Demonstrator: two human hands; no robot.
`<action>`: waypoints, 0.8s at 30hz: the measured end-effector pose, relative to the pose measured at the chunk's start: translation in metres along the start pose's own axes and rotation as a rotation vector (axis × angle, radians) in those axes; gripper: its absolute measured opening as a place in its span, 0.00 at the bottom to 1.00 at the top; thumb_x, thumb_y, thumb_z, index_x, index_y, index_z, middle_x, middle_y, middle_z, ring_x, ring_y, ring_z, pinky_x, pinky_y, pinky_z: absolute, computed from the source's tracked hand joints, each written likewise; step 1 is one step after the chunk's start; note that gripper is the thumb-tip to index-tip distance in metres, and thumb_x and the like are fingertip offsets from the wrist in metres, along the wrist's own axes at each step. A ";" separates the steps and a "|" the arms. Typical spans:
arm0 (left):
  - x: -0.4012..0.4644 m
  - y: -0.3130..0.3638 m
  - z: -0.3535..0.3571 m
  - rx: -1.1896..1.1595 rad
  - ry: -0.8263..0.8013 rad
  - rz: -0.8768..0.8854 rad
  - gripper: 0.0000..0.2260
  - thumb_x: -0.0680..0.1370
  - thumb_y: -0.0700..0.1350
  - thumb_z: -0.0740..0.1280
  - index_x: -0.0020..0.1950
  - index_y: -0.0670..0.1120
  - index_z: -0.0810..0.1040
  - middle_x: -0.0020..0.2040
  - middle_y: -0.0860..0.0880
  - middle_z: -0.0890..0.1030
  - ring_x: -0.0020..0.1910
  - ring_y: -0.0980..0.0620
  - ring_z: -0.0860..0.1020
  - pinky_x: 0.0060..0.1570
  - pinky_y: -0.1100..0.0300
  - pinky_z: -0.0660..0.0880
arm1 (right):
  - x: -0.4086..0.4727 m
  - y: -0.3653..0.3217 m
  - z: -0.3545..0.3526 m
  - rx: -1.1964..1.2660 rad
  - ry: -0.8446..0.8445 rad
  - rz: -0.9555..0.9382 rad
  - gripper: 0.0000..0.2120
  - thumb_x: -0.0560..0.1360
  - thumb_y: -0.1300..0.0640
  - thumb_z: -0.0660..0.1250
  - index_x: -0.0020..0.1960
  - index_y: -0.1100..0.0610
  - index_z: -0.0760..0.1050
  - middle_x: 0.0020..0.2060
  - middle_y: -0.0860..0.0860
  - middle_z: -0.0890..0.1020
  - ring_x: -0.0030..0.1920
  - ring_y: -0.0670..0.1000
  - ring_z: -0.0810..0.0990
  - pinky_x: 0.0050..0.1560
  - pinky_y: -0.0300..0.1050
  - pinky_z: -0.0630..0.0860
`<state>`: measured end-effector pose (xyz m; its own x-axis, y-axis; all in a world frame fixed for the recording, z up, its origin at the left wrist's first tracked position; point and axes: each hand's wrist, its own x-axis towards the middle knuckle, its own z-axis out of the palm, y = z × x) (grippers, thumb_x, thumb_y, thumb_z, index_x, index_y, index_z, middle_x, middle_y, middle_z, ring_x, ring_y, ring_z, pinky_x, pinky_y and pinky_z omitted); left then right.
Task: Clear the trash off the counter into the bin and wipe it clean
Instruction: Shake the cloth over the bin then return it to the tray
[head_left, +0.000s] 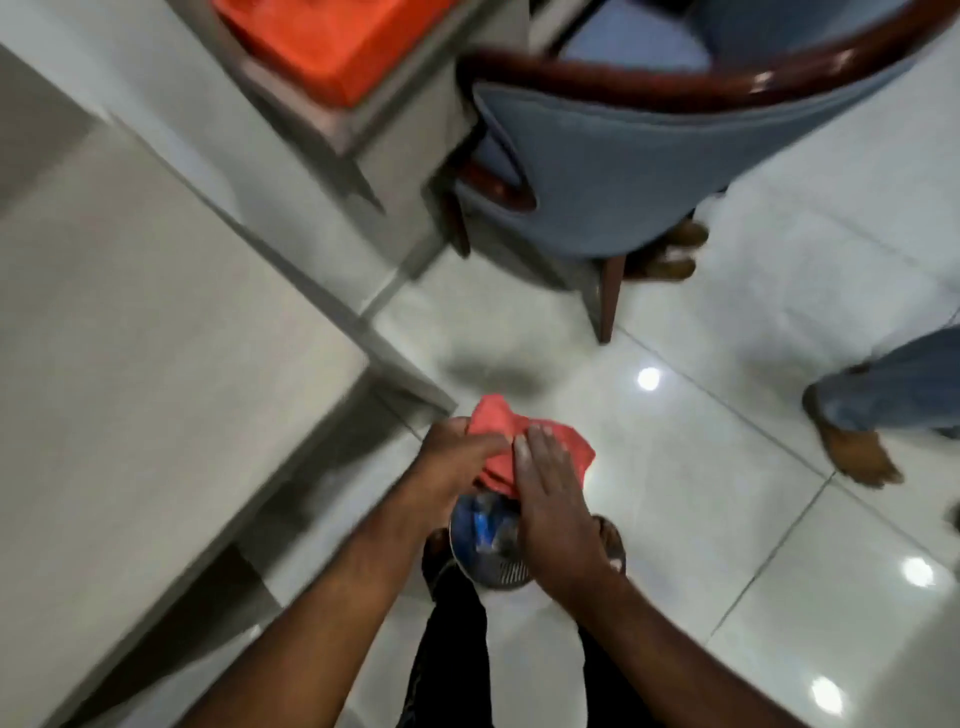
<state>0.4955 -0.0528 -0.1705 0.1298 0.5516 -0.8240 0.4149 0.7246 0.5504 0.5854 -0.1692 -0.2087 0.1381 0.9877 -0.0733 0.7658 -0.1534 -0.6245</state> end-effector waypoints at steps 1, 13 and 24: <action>-0.024 0.023 -0.001 0.093 0.026 0.118 0.04 0.74 0.38 0.69 0.41 0.43 0.83 0.37 0.44 0.83 0.29 0.55 0.80 0.28 0.67 0.76 | 0.002 -0.016 -0.023 -0.019 0.026 -0.005 0.32 0.65 0.66 0.76 0.66 0.73 0.70 0.66 0.71 0.71 0.66 0.72 0.70 0.62 0.70 0.70; -0.180 0.248 -0.098 0.686 -0.153 0.760 0.10 0.75 0.34 0.68 0.41 0.50 0.77 0.34 0.56 0.77 0.32 0.62 0.74 0.35 0.61 0.72 | 0.119 -0.098 -0.168 0.844 -0.001 0.159 0.52 0.64 0.38 0.76 0.78 0.53 0.52 0.75 0.52 0.62 0.72 0.48 0.66 0.68 0.45 0.68; -0.040 0.433 -0.237 0.597 0.248 0.805 0.17 0.72 0.40 0.73 0.58 0.46 0.73 0.48 0.49 0.76 0.46 0.48 0.78 0.39 0.61 0.74 | 0.336 -0.157 -0.165 1.332 0.070 0.386 0.15 0.71 0.61 0.74 0.57 0.58 0.76 0.51 0.61 0.84 0.44 0.57 0.85 0.39 0.56 0.82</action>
<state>0.4563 0.3373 0.1330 0.4056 0.9011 -0.1534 0.6758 -0.1826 0.7141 0.6150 0.1818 -0.0071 0.2629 0.8802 -0.3951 -0.4915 -0.2302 -0.8399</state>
